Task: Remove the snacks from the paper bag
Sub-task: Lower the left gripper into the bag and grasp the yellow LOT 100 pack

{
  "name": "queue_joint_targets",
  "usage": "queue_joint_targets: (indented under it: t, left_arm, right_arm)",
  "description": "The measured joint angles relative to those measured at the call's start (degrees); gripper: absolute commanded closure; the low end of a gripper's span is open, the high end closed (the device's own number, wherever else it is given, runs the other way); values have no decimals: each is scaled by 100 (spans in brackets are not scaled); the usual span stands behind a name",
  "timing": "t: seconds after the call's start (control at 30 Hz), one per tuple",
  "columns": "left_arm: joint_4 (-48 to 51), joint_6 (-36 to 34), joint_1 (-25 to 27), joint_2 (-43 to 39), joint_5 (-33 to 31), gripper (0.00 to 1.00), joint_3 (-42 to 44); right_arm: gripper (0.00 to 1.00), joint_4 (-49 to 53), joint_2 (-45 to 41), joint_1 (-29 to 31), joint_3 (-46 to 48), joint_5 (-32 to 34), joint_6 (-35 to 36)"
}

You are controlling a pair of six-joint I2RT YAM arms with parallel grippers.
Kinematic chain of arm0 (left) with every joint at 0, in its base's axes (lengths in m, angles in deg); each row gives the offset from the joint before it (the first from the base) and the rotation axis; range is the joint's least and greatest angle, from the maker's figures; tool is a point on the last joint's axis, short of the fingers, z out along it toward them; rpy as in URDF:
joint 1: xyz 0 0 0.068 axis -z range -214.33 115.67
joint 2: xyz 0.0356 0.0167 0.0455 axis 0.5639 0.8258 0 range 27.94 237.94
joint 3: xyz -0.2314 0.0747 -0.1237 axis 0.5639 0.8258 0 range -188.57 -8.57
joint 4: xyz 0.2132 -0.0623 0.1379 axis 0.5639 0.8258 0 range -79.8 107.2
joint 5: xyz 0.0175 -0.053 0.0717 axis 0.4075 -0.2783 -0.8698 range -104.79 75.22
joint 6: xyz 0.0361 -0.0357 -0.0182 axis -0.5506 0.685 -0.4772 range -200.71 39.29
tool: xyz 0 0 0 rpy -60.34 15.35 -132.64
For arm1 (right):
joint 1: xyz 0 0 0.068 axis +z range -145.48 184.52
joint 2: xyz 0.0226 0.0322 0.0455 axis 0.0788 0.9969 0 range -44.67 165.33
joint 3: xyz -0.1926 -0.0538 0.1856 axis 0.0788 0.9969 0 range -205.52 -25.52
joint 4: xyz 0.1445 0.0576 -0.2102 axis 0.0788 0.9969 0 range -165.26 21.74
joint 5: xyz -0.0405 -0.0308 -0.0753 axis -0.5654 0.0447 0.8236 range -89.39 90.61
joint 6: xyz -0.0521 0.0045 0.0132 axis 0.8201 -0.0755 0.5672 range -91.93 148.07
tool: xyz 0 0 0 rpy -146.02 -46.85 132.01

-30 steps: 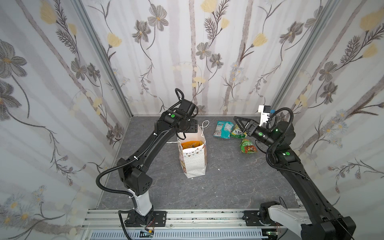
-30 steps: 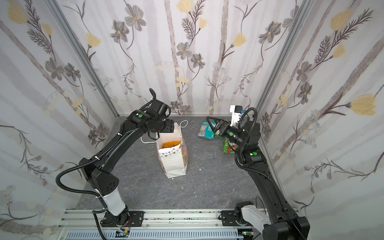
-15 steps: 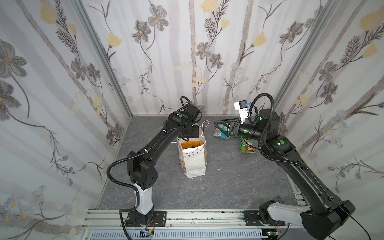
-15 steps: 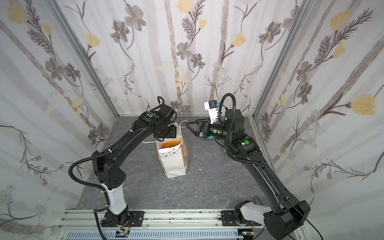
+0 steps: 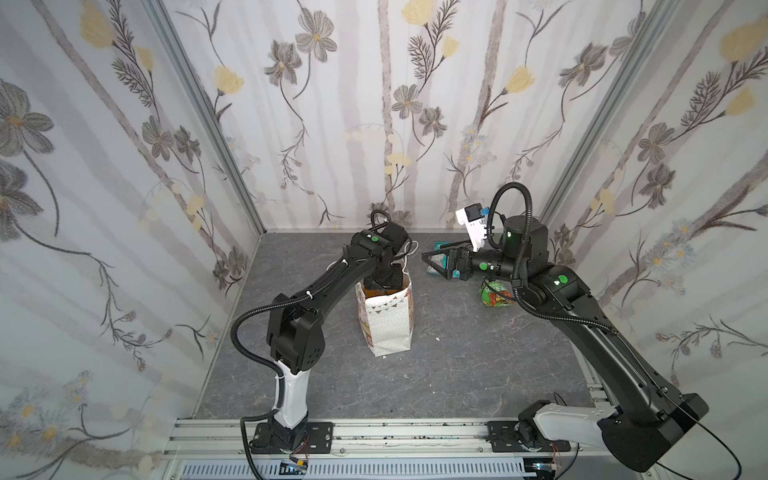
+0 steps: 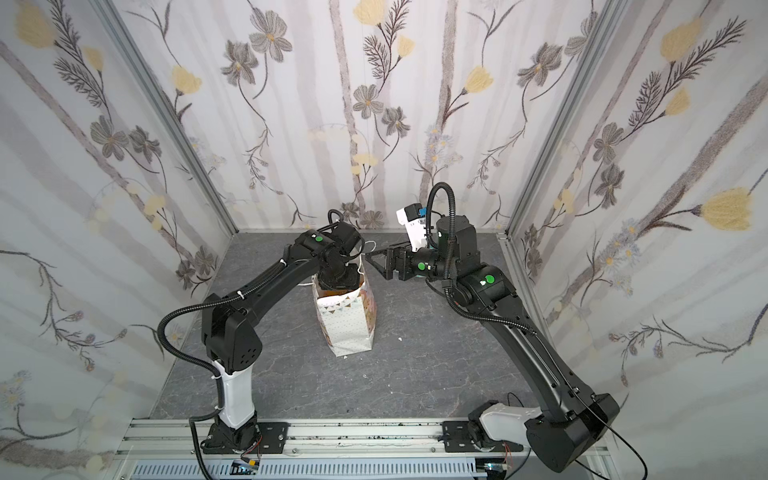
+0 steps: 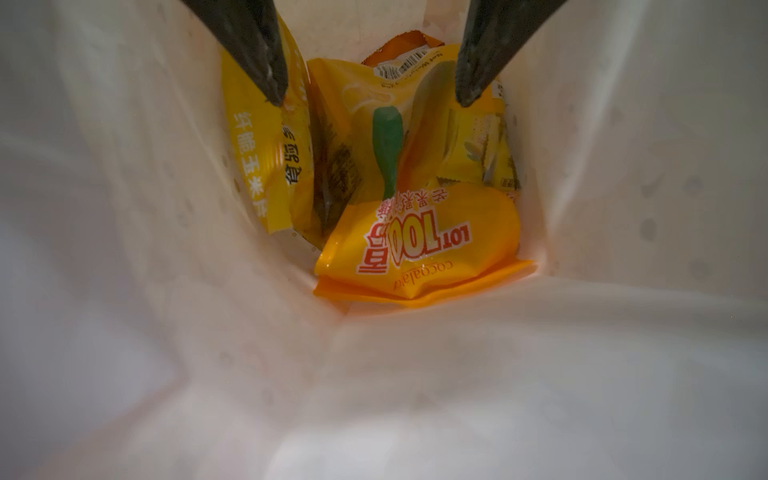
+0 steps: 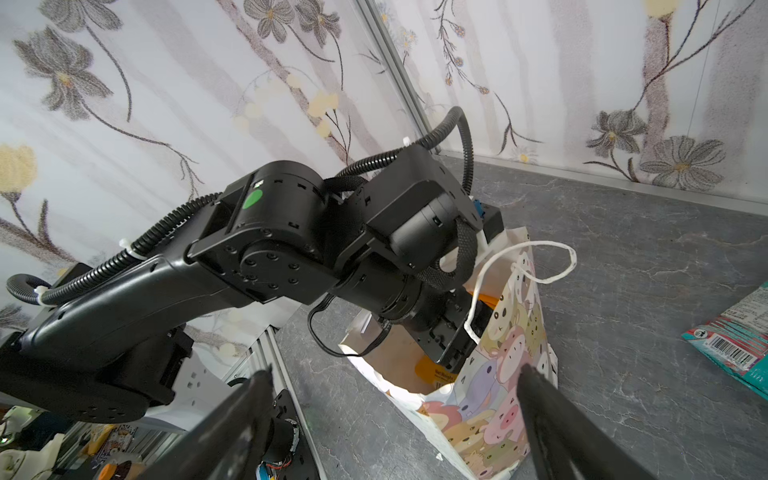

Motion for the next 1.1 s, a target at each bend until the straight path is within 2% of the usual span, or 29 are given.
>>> queue_joint_targets:
  t: [0.7,0.9,0.97,1.1]
  left_arm:
    - [-682,339,157,190,133,14,1266]
    - [-1016,339,157,254,199,13,1578]
    - [-1132,339,157,267,208,14,1668]
    - [-1303,341,155,295,221,32,1788]
  right_arm:
    - [8,166,7,96,0,17,35]
    - [8,166,7,142,-4,20,33]
    - [8,166,7,153,-4,20,13]
    - [8,166,4,177,-15,26,-4]
